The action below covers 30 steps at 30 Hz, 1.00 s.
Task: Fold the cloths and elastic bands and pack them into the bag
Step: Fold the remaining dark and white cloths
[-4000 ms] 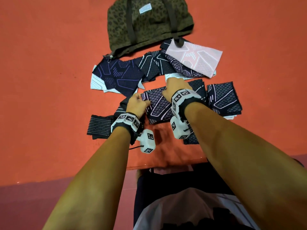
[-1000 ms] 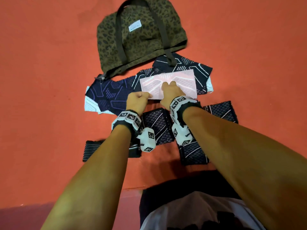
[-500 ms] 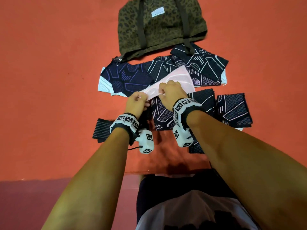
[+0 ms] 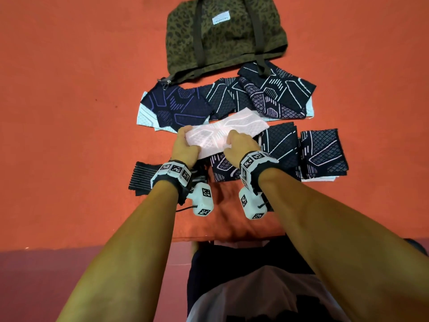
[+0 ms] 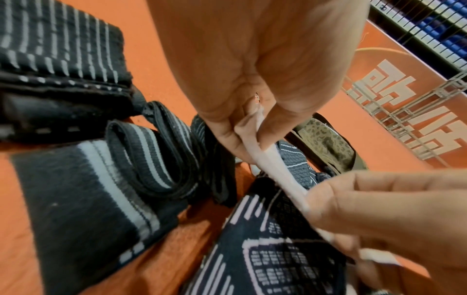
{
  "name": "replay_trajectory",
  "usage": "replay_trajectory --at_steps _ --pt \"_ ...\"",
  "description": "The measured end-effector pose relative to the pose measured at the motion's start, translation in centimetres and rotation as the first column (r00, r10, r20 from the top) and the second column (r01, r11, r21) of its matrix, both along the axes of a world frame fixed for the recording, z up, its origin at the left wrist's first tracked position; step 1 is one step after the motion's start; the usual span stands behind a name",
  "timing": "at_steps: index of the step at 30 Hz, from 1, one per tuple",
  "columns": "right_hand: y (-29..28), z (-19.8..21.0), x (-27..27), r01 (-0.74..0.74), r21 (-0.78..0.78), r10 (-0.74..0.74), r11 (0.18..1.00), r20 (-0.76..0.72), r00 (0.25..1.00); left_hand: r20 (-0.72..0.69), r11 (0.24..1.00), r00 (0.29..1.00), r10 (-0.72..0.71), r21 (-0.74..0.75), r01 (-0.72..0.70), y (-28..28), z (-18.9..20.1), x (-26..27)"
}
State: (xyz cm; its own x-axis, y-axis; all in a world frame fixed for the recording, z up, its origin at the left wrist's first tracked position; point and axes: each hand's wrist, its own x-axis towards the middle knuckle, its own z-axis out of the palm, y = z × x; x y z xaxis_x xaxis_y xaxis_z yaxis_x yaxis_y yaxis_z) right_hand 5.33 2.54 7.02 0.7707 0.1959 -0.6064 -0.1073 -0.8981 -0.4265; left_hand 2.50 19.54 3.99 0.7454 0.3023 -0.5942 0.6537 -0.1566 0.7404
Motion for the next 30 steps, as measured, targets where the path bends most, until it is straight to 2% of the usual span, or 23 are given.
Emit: replay_trajectory --at_steps 3,8,13,18,22,27,30 --pt "-0.7 0.1 -0.4 0.058 -0.016 -0.058 0.998 -0.029 0.998 -0.005 1.000 1.000 0.004 -0.026 -0.004 -0.1 0.2 -0.1" --pt "-0.5 0.1 -1.0 0.074 -0.024 -0.075 0.997 -0.018 0.997 -0.067 1.000 0.998 -0.019 0.019 0.020 -0.1 0.3 -0.1" --pt "0.1 0.1 -1.0 0.009 -0.048 -0.008 0.999 0.035 0.999 -0.115 0.997 0.993 -0.031 0.068 0.039 -0.1 0.4 -0.1" --pt "-0.3 0.7 -1.0 -0.025 -0.063 0.030 0.998 0.074 0.997 -0.076 0.995 0.997 0.009 0.096 -0.002 -0.1 0.3 0.3" --pt "-0.2 0.8 -1.5 -0.057 -0.035 0.058 0.998 0.023 0.998 -0.083 0.991 0.996 -0.032 0.126 0.042 -0.1 0.6 0.5" --pt "-0.1 0.8 -2.6 0.002 -0.102 -0.011 0.995 -0.082 0.997 -0.075 0.985 0.993 -0.095 0.136 0.104 -0.5 1.3 -0.2" --pt "0.5 1.2 -2.5 0.028 -0.104 -0.035 0.994 -0.071 0.997 -0.108 0.986 0.988 -0.107 0.119 0.120 -0.2 1.4 -0.9"
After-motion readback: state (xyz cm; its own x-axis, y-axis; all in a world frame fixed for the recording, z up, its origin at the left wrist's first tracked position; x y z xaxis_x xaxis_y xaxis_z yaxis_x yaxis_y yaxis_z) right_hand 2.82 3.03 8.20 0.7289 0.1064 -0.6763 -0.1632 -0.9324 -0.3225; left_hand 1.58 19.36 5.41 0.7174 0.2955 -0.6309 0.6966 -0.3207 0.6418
